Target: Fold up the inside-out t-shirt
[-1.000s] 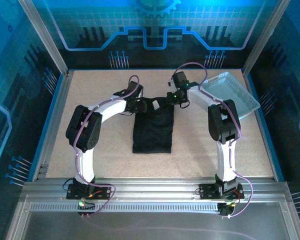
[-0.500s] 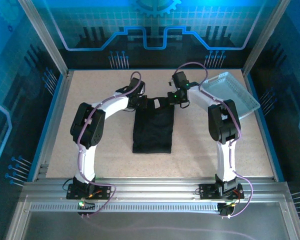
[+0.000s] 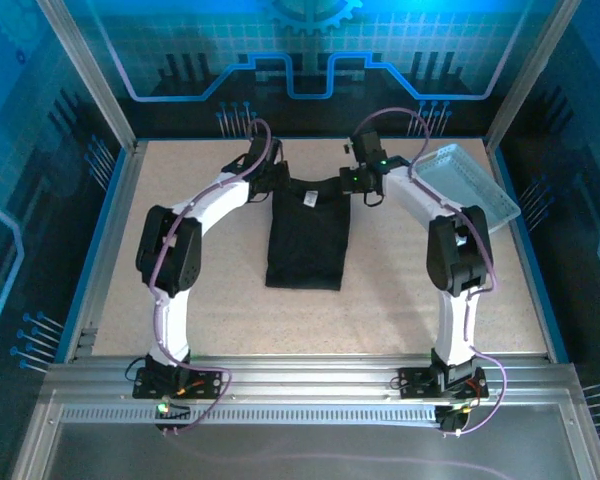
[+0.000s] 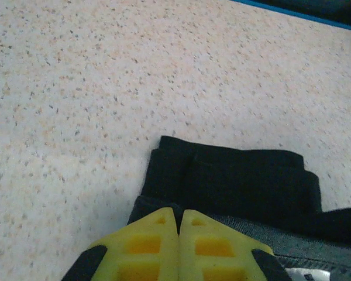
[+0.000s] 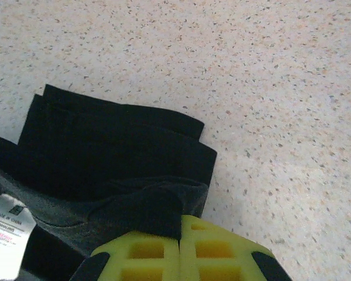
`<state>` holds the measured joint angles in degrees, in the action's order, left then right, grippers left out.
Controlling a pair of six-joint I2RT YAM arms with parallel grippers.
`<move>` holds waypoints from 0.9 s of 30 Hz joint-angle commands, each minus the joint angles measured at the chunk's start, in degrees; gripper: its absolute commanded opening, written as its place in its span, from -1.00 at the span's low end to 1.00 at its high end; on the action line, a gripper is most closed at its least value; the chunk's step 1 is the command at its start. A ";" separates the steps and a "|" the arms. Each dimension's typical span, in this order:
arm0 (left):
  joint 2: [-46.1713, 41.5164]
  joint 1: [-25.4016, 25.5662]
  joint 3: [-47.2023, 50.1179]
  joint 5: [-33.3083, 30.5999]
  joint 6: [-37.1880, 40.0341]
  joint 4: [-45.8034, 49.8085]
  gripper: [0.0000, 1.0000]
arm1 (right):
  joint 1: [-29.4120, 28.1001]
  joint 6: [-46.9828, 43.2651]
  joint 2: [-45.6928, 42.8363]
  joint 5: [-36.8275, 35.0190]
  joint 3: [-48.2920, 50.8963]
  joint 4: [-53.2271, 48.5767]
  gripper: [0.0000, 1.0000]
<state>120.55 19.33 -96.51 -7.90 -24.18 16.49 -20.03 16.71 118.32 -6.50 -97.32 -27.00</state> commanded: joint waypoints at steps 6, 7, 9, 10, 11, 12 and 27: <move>16.30 -2.43 -16.25 2.04 -1.87 10.45 -0.69 | 1.69 2.23 11.73 -5.00 -6.35 -4.15 -1.00; 17.21 -2.62 -17.85 2.77 -1.69 11.33 -0.60 | 2.14 2.60 11.60 -4.89 -6.72 -4.39 -0.99; 17.63 -2.96 -20.09 2.75 -1.42 12.96 -0.34 | 2.94 3.05 10.85 -4.56 -7.13 -4.48 -0.80; 17.27 -3.15 -20.74 3.07 -1.01 13.45 -0.24 | 3.27 2.90 10.26 -4.34 -7.45 -4.66 -0.59; 16.70 -3.33 -21.04 3.41 -0.78 13.77 -0.09 | 3.43 2.62 9.90 -4.09 -7.89 -5.00 -0.42; 15.78 -3.63 -21.42 3.58 -0.48 14.40 0.07 | 3.59 2.25 9.53 -3.99 -8.72 -5.91 -0.29; 2.65 -7.08 0.83 15.65 -1.12 7.66 0.71 | 4.02 4.92 0.20 9.93 4.47 -0.67 0.49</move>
<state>122.50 11.31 -98.28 1.13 -25.12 25.50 -16.32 19.11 118.50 -1.26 -95.64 -29.54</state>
